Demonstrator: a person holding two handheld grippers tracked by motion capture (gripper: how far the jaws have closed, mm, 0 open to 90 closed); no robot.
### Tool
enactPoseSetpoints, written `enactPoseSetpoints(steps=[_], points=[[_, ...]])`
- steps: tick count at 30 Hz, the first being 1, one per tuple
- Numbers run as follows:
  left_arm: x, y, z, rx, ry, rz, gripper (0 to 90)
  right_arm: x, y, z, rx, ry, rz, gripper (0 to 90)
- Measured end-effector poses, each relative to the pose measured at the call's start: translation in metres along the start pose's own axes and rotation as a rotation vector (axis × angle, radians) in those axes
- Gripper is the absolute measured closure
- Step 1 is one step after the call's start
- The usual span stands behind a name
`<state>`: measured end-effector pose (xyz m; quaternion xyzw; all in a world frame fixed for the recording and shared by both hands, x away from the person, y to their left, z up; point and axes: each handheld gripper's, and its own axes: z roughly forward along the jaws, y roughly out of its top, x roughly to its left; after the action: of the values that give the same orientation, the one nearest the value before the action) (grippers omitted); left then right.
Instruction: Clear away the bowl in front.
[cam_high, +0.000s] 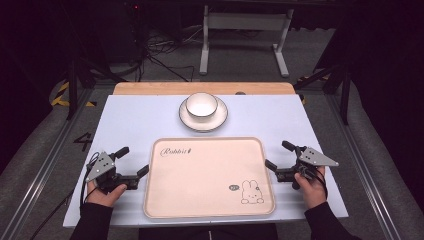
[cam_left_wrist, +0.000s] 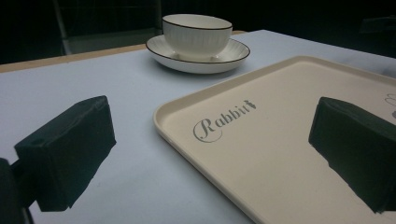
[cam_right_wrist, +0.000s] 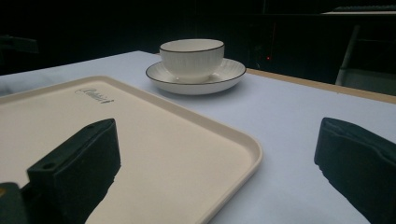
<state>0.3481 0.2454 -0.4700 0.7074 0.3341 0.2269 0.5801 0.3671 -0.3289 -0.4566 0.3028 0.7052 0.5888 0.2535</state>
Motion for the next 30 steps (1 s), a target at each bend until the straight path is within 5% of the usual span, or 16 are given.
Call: enactPoseSetpoints(steps=[5, 13, 20, 30], points=[[0.001, 0.001, 0.002, 0.016, 0.031, -0.038, 3.1, -0.002, 0.000, 0.000, -0.003, 0.007, 0.020, 0.7], [0.002, 0.005, 0.001, 0.027, 0.019, -0.081, 3.6, -0.003, 0.000, 0.001, 0.003, 0.012, 0.028, 0.8], [0.001, 0.012, -0.001, 0.018, 0.013, -0.096, 4.1, -0.006, 0.001, 0.003, 0.027, 0.025, 0.048, 2.0], [-0.006, 0.026, -0.001, 0.003, -0.017, -0.067, 5.3, -0.004, 0.001, 0.003, 0.029, 0.040, 0.025, 3.6]])
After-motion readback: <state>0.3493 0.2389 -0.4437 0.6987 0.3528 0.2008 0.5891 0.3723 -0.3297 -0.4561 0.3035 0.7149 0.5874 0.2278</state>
